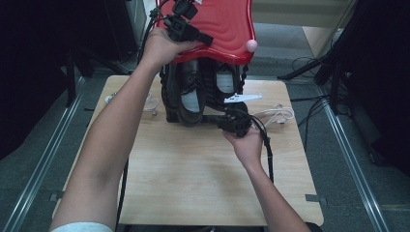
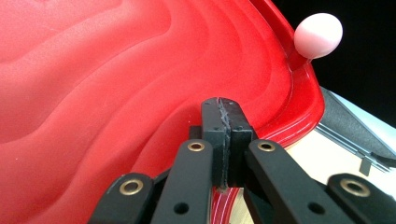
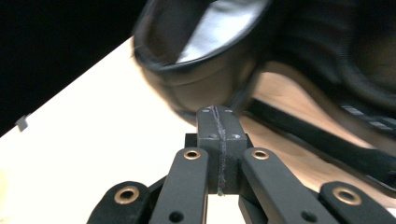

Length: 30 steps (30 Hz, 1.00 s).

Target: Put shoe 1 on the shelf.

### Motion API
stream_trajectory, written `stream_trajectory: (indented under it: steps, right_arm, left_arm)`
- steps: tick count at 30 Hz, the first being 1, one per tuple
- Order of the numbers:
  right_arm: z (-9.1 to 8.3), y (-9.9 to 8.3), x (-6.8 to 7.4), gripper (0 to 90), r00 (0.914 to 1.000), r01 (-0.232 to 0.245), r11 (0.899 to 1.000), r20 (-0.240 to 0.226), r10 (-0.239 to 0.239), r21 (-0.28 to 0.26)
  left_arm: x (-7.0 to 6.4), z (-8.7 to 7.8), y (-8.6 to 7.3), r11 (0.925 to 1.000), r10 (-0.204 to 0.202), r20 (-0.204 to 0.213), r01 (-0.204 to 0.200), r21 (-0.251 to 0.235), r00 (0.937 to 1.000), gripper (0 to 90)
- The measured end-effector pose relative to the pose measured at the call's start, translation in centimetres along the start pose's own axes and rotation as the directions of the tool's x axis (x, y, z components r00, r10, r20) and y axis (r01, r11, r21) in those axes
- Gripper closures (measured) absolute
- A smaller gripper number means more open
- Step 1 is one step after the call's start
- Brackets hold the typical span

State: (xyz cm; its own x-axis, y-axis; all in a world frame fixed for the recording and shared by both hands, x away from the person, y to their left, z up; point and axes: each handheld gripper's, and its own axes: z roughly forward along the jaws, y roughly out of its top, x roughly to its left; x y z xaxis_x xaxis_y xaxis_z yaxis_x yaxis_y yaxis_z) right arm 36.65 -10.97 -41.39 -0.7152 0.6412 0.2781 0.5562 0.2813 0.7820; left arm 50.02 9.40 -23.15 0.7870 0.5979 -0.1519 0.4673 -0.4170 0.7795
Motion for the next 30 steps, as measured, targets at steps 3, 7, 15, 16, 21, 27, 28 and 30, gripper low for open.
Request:
stream_trajectory:
  steps: [3,7,15,16,21,27,28,30]
  right_arm:
    - [0.5,0.0,1.0,90.0,0.9988,0.020,1.000,-0.044,-0.019,0.005]
    - [1.5,0.2,2.0,90.0,0.9955,0.067,0.998,-0.068,-0.065,0.016]
    - [2.6,1.1,2.0,90.0,0.9942,0.052,0.999,-0.095,-0.051,0.015]
    - [2.6,1.2,2.0,90.0,0.9939,0.059,0.998,-0.094,-0.058,0.014]
    - [2.9,2.0,2.6,90.0,0.9932,0.081,0.997,-0.085,-0.080,0.009]
    - [3.2,3.2,2.1,90.0,0.9962,0.070,0.998,-0.052,-0.070,0.009]
    - [3.3,3.4,1.9,90.0,0.9964,0.070,0.998,-0.048,-0.070,0.006]
    - [3.4,3.7,1.6,90.0,0.9971,0.066,0.998,-0.037,-0.066,0.003]
  left_arm:
    - [0.0,0.0,0.0,1.0000,-0.001,0.003,0.001,-0.001,1.0000,90.0]
    - [0.0,0.0,-0.1,1.0000,0.004,0.003,-0.004,-0.003,1.0000,90.0]
    - [0.1,-0.1,-0.2,1.0000,0.004,0.011,-0.004,0.002,0.9999,90.0]
    - [0.1,-0.1,-0.2,1.0000,0.003,0.011,-0.003,0.002,0.9999,90.0]
    - [0.0,-0.1,-0.3,1.0000,0.002,0.007,-0.002,0.002,1.0000,90.0]
    - [0.0,-0.1,-0.3,1.0000,0.005,0.004,-0.005,0.002,1.0000,90.0]
    - [0.0,-0.1,-0.3,1.0000,0.003,0.005,-0.003,0.001,1.0000,90.0]
    - [0.0,-0.1,-0.3,1.0000,0.003,0.005,-0.003,0.001,1.0000,89.9]
